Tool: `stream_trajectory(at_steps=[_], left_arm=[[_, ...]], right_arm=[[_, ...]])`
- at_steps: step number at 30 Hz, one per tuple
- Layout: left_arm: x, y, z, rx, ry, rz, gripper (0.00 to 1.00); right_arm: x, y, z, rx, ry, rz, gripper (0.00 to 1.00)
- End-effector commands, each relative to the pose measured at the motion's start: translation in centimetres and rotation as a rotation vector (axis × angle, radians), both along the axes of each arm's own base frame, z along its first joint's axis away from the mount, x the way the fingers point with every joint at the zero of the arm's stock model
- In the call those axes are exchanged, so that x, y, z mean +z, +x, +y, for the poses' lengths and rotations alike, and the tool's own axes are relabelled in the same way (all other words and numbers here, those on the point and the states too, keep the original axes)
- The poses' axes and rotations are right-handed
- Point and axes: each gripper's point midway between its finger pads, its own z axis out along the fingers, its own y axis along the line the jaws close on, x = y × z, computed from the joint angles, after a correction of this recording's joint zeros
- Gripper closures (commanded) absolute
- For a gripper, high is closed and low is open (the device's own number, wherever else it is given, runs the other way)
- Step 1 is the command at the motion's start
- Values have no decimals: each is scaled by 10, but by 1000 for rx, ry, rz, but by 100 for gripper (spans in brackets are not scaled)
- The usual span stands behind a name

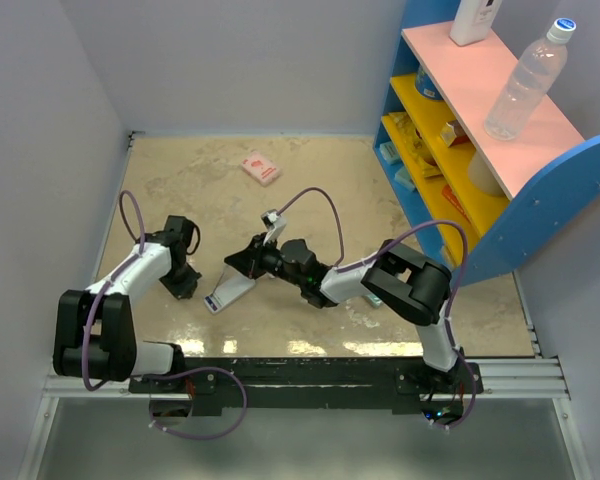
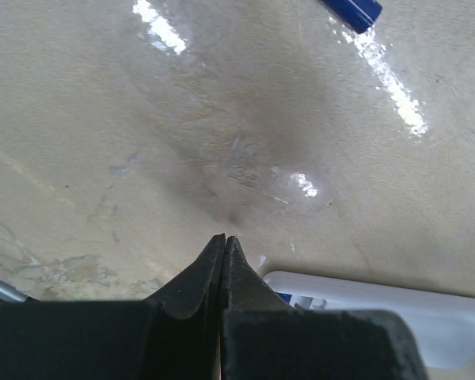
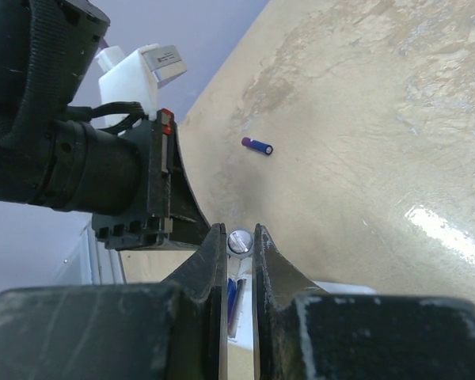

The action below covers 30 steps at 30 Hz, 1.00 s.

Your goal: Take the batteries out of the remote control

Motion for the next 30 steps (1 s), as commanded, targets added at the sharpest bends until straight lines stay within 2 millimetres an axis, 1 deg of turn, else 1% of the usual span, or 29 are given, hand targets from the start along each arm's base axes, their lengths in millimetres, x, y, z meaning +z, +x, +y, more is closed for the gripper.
stream_trajectory(at_steps=[1,2,3,5,6,7,11,13,15,16,17,20,23,24,26,27,28,30], left_arm=[[10,-10,15,48,77,23,100],[7,-11,10,44,51,20,100],[0,-19,8,41,38,40,100],[-7,-23,0,27,-11,48,100],[-10,-28,-1,24,-16,63,100],[-9,-28,-3,13,-12,66,100],[-10,-23,-13,-9,-60,50,100],[-12,-22,-14,-13,-64,51,100],[-13,-16,-20,-25,-89,37,100],[-14,-13,-23,-36,-109,28,100],[-15,-4,-31,-54,-150,-4,100],[-23,0,-44,-86,-219,-22,100],[-32,-6,-44,-98,-221,5,100],[-35,-8,-43,-98,-219,12,100],[-37,-9,-44,-103,-219,10,100],[-37,-9,-44,-103,-220,8,100],[-37,-9,-44,-103,-220,8,100],[-37,-8,-44,-102,-221,4,100]], right_arm=[[7,8,6,-27,39,-25,100],[5,9,6,-29,40,-24,100],[1,9,6,-31,32,-19,100],[-2,8,5,-31,30,-19,100],[-3,8,5,-31,28,-17,100],[-3,7,5,-29,28,-17,100],[-1,8,6,-31,48,-10,100],[1,7,7,-26,60,-4,100],[0,7,8,-23,67,5,100],[1,6,8,-17,77,6,100],[0,6,9,-19,78,9,100],[-3,5,9,-16,89,22,100],[-6,3,10,-6,104,42,100],[-11,1,11,0,109,64,100],[-9,-3,13,17,141,81,100],[-18,-3,10,13,147,121,100],[-14,-2,9,17,181,123,100],[-16,-2,7,37,225,181,100]])
